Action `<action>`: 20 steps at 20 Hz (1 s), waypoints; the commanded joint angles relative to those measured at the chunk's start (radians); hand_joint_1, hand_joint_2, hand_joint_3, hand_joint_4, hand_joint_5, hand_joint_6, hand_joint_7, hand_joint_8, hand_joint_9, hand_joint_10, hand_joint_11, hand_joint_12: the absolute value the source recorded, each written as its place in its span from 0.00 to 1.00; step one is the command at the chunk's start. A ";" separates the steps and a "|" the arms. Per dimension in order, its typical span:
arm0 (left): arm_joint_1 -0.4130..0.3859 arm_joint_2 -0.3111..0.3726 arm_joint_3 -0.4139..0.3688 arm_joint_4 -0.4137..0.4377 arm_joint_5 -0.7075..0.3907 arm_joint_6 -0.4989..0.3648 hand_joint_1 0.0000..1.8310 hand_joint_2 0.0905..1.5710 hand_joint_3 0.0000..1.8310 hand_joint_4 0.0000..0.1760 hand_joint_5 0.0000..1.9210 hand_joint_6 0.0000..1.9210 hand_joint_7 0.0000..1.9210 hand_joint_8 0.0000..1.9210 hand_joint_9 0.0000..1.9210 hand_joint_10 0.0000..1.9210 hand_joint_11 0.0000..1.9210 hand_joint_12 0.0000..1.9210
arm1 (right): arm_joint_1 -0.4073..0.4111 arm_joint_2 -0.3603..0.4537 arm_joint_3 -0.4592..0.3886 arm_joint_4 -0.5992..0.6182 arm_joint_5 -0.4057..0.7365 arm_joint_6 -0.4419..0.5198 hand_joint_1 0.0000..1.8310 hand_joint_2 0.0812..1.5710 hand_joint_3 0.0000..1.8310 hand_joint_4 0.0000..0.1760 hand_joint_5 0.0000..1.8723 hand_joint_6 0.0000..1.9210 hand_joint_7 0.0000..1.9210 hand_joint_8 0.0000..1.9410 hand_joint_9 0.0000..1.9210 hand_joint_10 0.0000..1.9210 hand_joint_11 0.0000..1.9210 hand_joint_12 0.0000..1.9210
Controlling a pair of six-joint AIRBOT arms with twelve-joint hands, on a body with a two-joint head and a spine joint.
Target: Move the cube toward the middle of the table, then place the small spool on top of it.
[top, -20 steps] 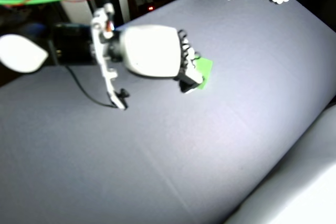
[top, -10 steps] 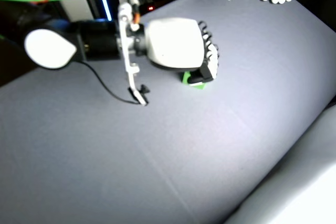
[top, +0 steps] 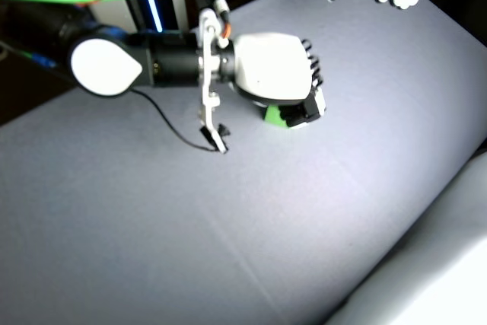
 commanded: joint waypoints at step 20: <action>-0.017 -0.007 0.005 -0.006 -0.128 -0.004 0.51 0.56 0.00 0.42 0.10 0.00 0.18 0.00 0.24 0.00 0.00 0.51 | 0.012 -0.026 -0.001 0.022 0.067 -0.019 0.63 0.55 0.00 0.00 0.50 0.04 0.48 0.27 0.41 0.54 0.32 0.81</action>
